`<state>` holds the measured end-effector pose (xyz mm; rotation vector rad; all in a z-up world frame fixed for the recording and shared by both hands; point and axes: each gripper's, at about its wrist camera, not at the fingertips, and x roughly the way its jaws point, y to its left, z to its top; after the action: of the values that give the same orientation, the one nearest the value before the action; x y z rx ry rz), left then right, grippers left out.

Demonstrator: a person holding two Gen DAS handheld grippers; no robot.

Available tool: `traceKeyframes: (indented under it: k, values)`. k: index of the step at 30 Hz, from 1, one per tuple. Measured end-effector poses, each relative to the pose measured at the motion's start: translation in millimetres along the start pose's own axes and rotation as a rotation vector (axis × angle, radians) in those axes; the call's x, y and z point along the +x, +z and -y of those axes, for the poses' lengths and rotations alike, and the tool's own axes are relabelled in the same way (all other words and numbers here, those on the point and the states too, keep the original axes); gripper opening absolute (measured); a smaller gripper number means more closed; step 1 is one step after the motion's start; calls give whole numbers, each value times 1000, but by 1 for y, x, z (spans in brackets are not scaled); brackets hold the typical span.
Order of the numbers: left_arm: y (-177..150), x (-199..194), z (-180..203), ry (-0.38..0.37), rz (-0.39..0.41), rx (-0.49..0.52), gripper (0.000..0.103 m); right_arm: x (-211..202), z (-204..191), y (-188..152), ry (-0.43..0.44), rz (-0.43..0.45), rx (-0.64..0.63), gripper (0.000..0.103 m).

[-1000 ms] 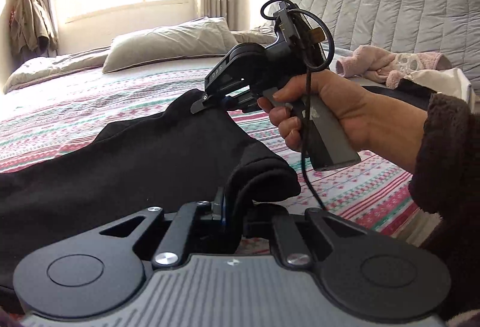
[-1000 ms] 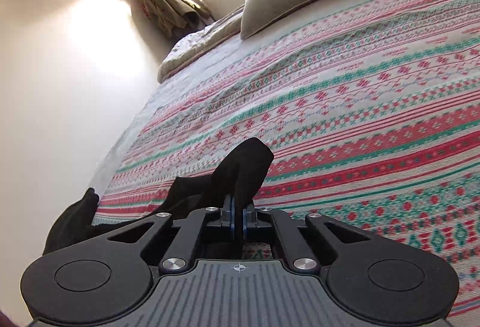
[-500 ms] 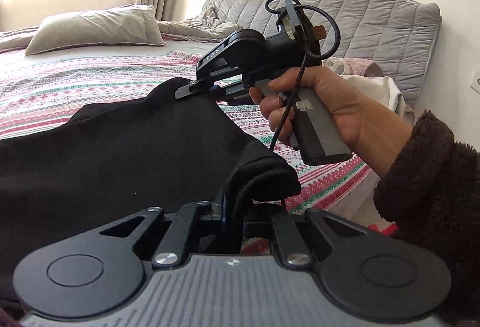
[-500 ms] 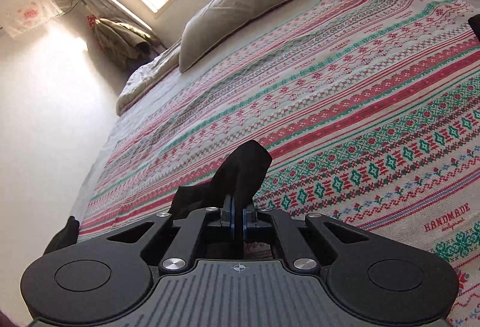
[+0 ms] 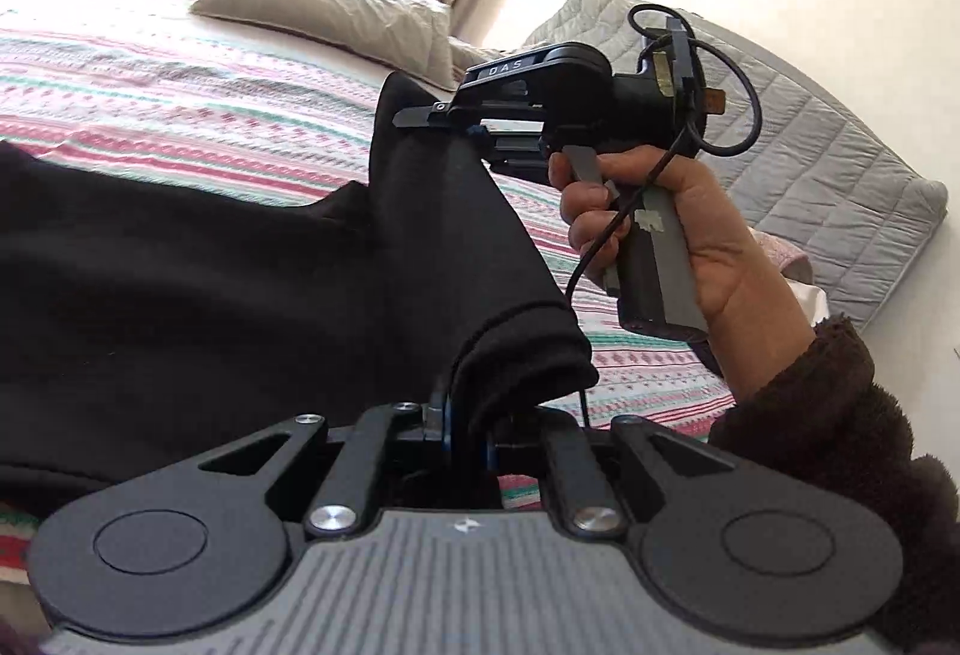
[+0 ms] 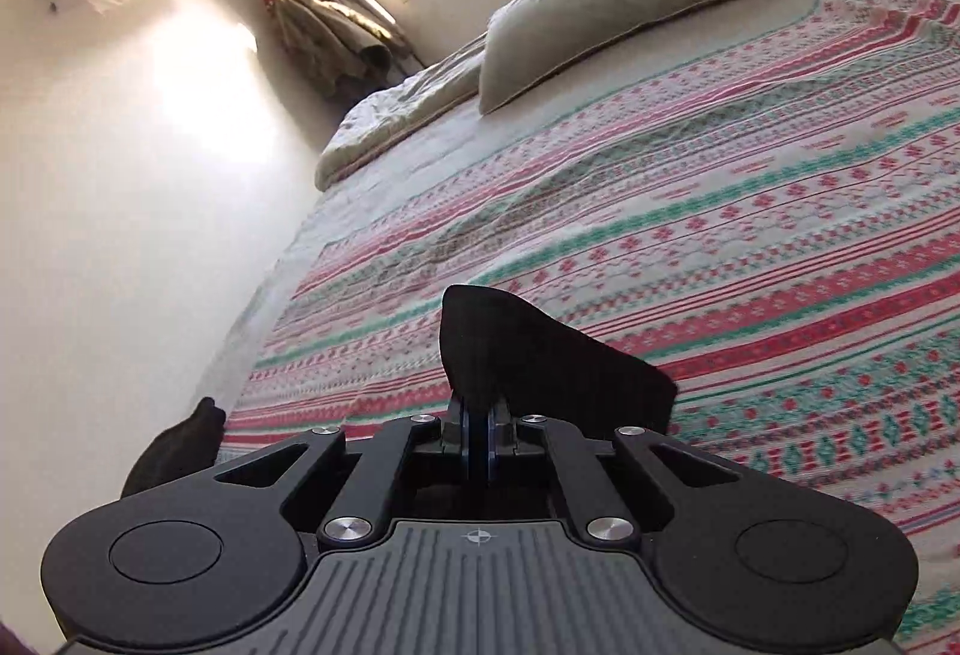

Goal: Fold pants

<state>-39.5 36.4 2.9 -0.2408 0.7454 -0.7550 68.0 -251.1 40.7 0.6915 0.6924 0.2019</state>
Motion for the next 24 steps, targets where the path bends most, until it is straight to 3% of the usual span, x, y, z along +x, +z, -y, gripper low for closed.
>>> traceKeyframes:
  k: [9, 16, 24]
  values:
    - [-4, -34, -61, 138, -22, -115, 27, 96, -77, -35, 31, -127, -121, 5]
    - [-4, -66, -96, 206, 5, -197, 27, 128, -106, -49, 108, -133, -138, 5]
    - [-13, -101, -112, 265, 45, -241, 27, 151, -128, -55, 173, -134, -109, 6]
